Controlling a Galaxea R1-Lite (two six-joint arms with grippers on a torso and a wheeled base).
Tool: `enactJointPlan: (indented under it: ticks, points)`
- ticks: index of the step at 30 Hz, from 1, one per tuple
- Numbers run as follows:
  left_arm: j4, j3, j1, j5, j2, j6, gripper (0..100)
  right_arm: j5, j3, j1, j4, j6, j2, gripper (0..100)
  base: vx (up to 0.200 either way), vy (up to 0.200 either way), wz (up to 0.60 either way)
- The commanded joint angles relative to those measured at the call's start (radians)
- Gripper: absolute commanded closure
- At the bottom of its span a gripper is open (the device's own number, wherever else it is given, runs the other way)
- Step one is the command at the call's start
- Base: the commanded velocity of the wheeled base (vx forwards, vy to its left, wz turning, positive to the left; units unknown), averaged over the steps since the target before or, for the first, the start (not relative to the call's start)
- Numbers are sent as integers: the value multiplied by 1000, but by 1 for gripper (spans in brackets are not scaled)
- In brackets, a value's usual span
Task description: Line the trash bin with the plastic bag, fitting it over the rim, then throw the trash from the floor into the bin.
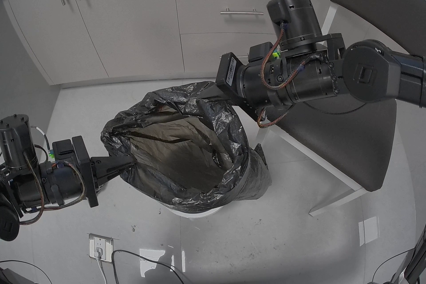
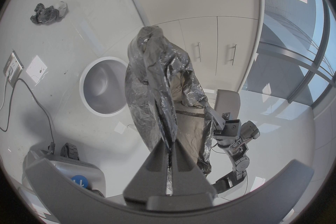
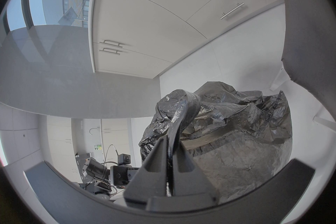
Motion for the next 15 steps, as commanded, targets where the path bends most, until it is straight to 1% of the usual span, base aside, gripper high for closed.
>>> enactJointPlan:
  ticks: [1, 2, 6, 15]
  points:
    - [0, 10, 1, -1, -4, -2, 100, 0, 2, 3, 1, 10, -4, 100, 0, 0, 0]
    - [0, 12, -1, -1, -12, -8, 100, 0, 2, 3, 3, 27, -16, 100, 0, 0, 0]
    - [0, 14, -4, 1, -18, -36, 100, 1, 11, 21, 18, 33, -44, 100, 0, 0, 0]
    - [0, 53, 2, -1, -102, -39, 100, 3, 74, 75, 15, 36, -50, 100, 0, 0, 0]
